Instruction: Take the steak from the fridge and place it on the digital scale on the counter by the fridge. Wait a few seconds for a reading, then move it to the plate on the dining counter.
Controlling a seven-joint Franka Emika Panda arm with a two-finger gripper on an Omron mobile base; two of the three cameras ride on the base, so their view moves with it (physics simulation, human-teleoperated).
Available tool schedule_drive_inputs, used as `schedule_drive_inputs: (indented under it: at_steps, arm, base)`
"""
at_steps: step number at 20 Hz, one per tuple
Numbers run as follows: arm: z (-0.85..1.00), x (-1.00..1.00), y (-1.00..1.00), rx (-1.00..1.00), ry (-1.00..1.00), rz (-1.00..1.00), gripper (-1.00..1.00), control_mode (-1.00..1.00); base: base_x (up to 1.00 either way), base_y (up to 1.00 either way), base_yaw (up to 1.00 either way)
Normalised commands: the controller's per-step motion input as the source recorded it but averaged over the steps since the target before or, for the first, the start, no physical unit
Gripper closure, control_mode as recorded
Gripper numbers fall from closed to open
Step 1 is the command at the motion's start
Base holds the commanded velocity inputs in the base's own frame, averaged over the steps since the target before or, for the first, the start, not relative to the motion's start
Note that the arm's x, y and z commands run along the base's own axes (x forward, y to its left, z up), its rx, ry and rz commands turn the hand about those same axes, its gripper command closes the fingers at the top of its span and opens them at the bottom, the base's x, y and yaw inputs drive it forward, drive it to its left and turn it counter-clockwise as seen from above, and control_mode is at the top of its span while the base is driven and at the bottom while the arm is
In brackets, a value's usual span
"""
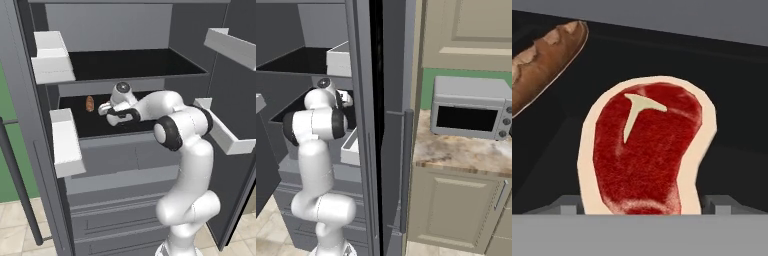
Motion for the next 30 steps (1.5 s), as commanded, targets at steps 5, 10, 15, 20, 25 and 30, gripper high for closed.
schedule_drive_inputs:
  at_steps: [5,10,15,20,25,30]
  arm:
    - [-0.26,0.11,0.09,0.0,0.01,0.0,1.0,-1.0]
    - [-0.16,-0.09,0.01,0.0,-0.01,0.0,1.0,-1.0]
    - [-0.05,-0.59,0.0,0.0,-0.09,0.0,1.0,-1.0]
    - [0.01,-0.91,0.0,0.02,-0.15,0.0,1.0,-1.0]
    - [0.12,-1.0,-0.04,0.05,-0.16,-0.01,1.0,-1.0]
    - [0.54,-1.0,-0.12,0.11,-0.13,-0.01,1.0,-1.0]
  base:
    - [0.0,0.0,0.0]
    - [0.0,0.0,0.0]
    - [0.0,0.0,0.0]
    - [0.0,0.0,0.0]
    - [0.0,0.0,0.0]
    - [0.0,0.0,0.0]
